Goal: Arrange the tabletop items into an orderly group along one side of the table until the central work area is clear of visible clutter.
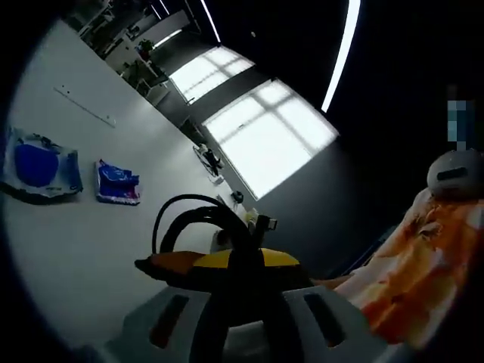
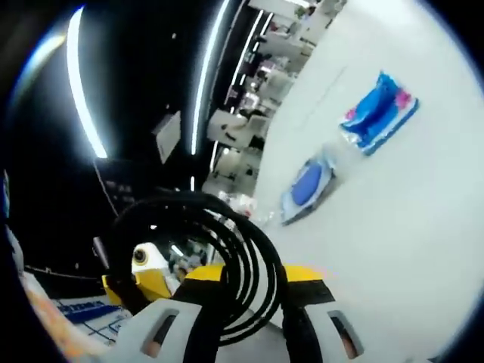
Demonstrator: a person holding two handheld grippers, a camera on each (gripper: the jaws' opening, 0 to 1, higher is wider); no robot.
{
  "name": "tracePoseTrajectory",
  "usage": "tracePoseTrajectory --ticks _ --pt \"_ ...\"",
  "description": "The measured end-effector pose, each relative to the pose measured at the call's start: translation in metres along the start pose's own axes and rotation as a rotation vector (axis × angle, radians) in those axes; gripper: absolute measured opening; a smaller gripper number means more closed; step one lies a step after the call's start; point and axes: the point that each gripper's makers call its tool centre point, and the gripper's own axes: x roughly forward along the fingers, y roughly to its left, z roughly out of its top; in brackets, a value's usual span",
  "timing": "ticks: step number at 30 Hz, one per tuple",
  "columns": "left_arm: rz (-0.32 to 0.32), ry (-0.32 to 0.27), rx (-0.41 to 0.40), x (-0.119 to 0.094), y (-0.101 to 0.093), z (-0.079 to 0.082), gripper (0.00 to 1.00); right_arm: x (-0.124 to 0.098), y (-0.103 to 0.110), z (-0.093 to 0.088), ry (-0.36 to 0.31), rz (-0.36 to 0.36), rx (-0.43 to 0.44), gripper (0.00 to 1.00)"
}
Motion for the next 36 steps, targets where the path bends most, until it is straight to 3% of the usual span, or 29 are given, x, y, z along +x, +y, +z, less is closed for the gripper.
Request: tracePoseTrajectory --ticks 4,9,16,25,36 --pt "0.017 -0.017 0.005 0.0 0.002 0.003 0.09 -0.007 0.002 0.008 -0.037 0.025 0.066 0.12" --pt "0.152 -0.089 0.009 -0.015 0.033 0.016 0.1 -0.021 0.0 0.025 -0.11 0.03 0.095 0.05" --pt "0.209 -0.125 -0.053 -0.021 0.048 0.013 0.11 -0.033 0.007 0.023 -0.126 0.046 0.115 0.03" --pt "0.324 -0.095 -0.085 -0.026 0.075 0.001 0.12 -0.04 0.018 0.028 -0.147 0.047 0.1 0.02" --pt "0.359 -0.091 -0.037 -0.028 0.086 0.002 0.14 -0.033 0.017 0.038 -0.137 0.024 0.014 0.01"
